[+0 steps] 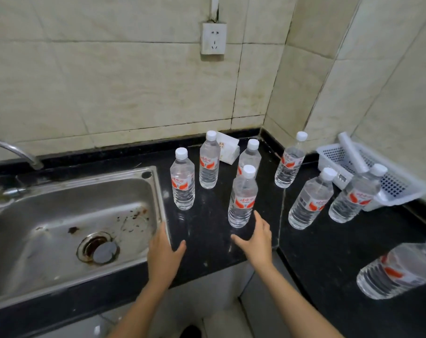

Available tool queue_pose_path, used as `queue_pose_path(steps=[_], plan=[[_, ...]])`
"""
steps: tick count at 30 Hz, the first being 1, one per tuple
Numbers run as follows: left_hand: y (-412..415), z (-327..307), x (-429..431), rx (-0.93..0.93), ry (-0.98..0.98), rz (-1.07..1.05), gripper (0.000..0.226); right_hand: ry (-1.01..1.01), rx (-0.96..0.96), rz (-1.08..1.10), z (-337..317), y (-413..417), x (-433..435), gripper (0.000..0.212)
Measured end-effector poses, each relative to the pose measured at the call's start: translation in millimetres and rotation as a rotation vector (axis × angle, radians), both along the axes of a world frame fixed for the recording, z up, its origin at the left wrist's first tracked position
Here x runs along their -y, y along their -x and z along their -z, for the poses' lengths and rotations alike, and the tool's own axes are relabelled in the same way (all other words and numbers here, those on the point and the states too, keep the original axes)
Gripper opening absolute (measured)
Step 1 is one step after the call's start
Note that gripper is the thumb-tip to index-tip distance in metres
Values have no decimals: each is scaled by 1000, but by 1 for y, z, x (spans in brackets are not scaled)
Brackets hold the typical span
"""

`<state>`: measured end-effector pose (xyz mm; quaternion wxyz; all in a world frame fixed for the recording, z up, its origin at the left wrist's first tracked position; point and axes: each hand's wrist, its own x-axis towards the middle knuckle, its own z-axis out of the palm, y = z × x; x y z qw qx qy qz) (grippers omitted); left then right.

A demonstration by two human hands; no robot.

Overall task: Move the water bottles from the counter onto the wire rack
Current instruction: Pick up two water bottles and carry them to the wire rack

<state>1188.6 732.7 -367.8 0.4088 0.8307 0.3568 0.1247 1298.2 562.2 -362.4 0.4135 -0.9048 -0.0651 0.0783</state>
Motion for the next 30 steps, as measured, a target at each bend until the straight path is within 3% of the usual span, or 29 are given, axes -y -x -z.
queue_pose_path(steps=[6,10,18,22,25,30], plan=[[-68,-1,-37,72,13,89,81,-73,-5,178,4,-54,-34,98],[-104,8,-69,131,20,76,92,-179,2,314,12,-75,-53,89],[-159,25,-101,228,324,100,109,-213,-85,361,9,-99,-71,78],[-173,30,-105,253,406,99,99,-133,-116,299,6,-113,-76,73],[-175,26,-103,227,398,67,84,-49,-116,202,3,-117,-80,73],[-176,8,-90,185,365,65,77,26,-76,103,1,-115,-88,71]])
